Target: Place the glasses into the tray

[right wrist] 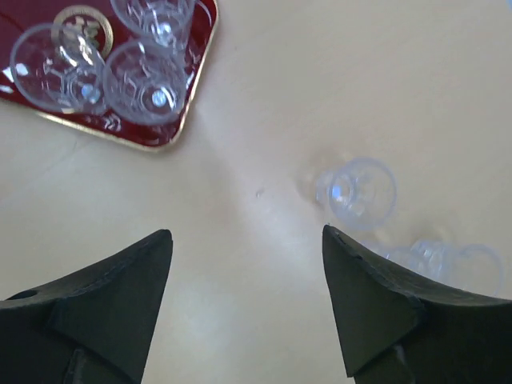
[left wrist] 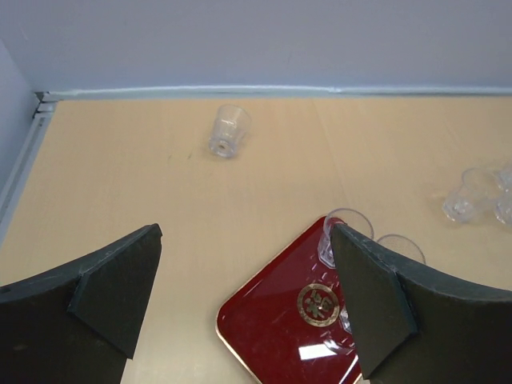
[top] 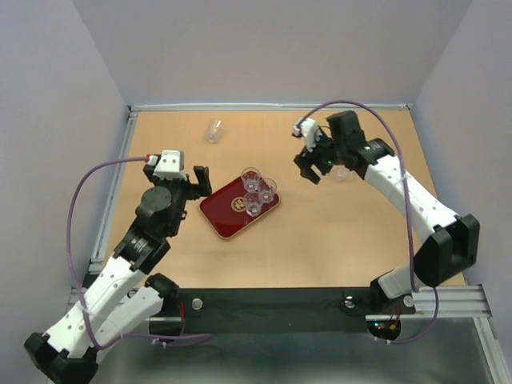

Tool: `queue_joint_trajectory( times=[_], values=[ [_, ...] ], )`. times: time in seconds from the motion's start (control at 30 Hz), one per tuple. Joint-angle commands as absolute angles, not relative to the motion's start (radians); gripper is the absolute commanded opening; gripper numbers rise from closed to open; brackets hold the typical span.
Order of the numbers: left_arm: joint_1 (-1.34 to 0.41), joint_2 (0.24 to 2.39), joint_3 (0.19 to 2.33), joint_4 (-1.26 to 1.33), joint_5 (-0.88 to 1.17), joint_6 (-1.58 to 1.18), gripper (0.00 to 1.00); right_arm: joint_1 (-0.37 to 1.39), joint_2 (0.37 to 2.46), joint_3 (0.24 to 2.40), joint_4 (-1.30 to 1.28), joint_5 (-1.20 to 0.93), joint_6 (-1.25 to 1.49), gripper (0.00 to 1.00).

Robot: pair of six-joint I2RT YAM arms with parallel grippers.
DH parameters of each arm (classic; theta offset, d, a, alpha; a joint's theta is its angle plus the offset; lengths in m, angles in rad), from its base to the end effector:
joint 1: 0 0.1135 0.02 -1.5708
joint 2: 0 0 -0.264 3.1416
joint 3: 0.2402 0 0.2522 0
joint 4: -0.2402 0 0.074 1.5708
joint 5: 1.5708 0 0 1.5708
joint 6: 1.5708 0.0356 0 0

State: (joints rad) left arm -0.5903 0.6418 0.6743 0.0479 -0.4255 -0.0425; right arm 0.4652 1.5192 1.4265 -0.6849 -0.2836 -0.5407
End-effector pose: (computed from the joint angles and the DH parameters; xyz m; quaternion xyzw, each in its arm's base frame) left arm 0.1390 -0.0755 0.3480 0.0299 0.6801 -0.0874 0.7273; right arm 0.2931 0.1583 0.3383 -0.4880 0.7737 0.1158 0.3871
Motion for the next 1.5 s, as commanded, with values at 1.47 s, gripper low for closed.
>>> queue_joint_trajectory(
  times=[1.47],
  values=[
    [-0.19, 2.465, 2.212, -0.33, -0.012, 0.216, 0.92, 0.164, 1.112, 0.871, -0.341, -0.802, -0.462, 1.0]
  ],
)
